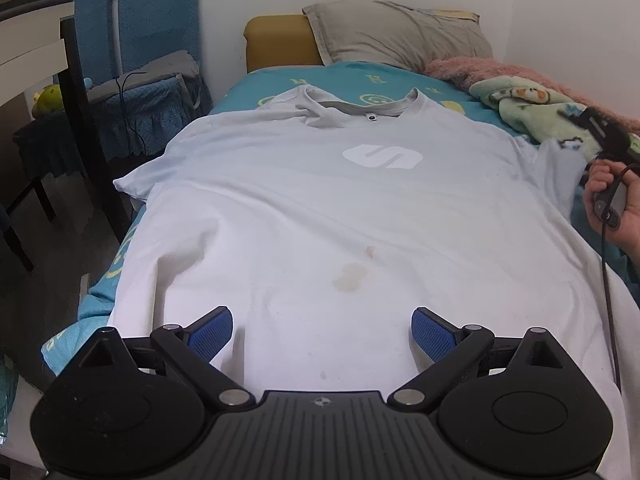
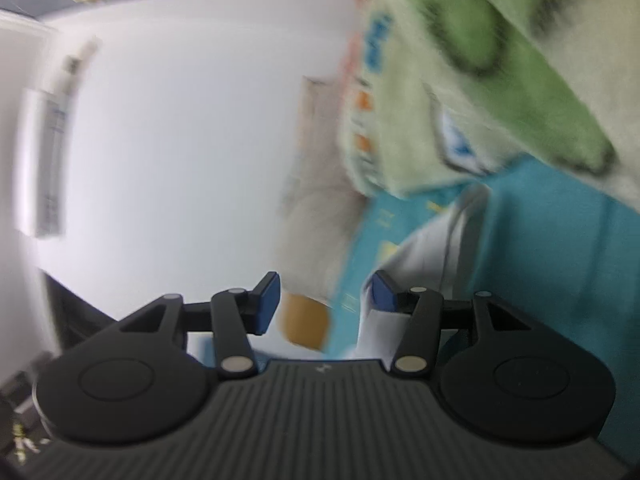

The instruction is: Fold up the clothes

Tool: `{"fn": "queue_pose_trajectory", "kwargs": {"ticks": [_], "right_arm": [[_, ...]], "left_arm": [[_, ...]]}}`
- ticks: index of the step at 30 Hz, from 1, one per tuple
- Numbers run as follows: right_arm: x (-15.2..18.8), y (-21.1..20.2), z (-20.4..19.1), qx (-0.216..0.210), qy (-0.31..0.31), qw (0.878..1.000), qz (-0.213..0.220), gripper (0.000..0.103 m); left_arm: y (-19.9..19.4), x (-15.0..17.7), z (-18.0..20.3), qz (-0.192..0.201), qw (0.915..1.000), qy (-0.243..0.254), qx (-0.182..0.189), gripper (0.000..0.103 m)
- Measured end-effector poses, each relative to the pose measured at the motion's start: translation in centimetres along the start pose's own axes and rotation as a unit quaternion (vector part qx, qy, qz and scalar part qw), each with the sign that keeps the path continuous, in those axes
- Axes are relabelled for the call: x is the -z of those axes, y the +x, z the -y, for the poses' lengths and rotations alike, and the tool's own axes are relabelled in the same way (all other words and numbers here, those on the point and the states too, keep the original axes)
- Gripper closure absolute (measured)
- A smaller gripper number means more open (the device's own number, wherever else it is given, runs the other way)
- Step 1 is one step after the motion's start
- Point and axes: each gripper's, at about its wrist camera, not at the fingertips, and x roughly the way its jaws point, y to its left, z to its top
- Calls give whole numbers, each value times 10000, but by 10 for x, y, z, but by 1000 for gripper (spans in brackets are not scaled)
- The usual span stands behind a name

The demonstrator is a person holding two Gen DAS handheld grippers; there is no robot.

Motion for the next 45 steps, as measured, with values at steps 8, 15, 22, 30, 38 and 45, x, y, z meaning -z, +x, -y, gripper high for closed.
{"fn": "queue_pose_trajectory", "kwargs": {"ticks": [8,15,22,30,38,45], "right_arm": [[26,8,-1,1306,-838,9877,-186,51],[30,-31,0,1637,-939,9767,1022,50],[31,-28,-9,2001,-1410,9694,169,50],[59,-24,-29,2125,-2172,9516,-460,95],[71,-26,-108,2337,-3501,9068,233,96],[123,-6,-196,2257,-4570,8602,166,96]], "left_arm": [[6,0,-11,-205,9993,-318,5,5],[6,-1,-11,-236,9989,-399,56,5],[0,-5,-7,-136,9990,-400,149,5],[-7,-9,-12,-23,9984,-542,133,5],[-18,-27,-34,188,9904,-1291,458,5],[-38,-36,-77,353,9717,-2246,634,5]]}}
